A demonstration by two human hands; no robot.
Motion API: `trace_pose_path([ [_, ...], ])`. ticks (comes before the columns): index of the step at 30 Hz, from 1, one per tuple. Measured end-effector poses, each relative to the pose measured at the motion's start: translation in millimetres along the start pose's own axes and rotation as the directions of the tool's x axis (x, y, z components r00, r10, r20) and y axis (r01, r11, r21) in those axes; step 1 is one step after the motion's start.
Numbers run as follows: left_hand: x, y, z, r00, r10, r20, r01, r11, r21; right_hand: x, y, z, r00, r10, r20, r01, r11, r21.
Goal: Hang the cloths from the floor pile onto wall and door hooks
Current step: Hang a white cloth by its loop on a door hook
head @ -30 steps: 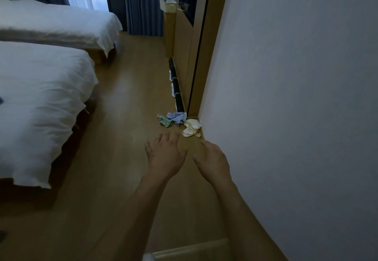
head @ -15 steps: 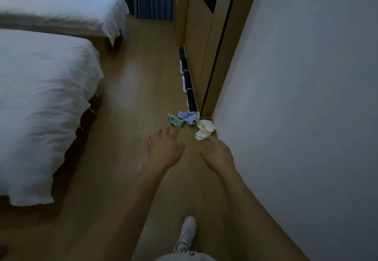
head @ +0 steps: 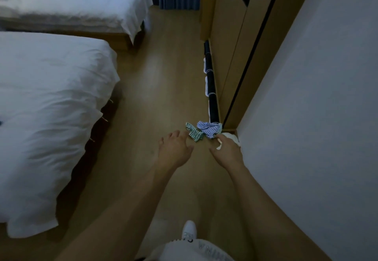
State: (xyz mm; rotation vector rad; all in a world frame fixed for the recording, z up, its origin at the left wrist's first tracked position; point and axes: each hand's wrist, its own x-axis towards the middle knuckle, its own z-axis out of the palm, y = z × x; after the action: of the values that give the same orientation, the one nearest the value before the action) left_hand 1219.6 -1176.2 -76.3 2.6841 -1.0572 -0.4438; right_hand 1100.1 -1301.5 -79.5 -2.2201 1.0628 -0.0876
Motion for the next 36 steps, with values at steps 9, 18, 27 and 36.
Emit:
trace_pose_path([
  [9, 120, 21, 20, 0.993, 0.011, 0.116, -0.011, 1.000, 0.003, 106, 27, -12, 0.986, 0.137, 0.095, -0.136, 0.991, -0.010],
  [18, 249, 20, 40, 0.977, 0.121, 0.173, -0.127, 0.992, 0.023, 209, 33, -4, 0.971, 0.224, 0.079, -0.220, 0.974, -0.057],
  [27, 384, 14, 68, 0.921, 0.250, 0.299, -0.278, 0.959, 0.056, 318, 53, 17, 0.888, 0.450, 0.090, -0.446, 0.893, -0.066],
  [36, 456, 42, 138, 0.800, 0.370, 0.472, -0.473, 0.873, 0.118, 369, 121, 43, 0.781, 0.614, 0.111, -0.615, 0.788, -0.036],
])
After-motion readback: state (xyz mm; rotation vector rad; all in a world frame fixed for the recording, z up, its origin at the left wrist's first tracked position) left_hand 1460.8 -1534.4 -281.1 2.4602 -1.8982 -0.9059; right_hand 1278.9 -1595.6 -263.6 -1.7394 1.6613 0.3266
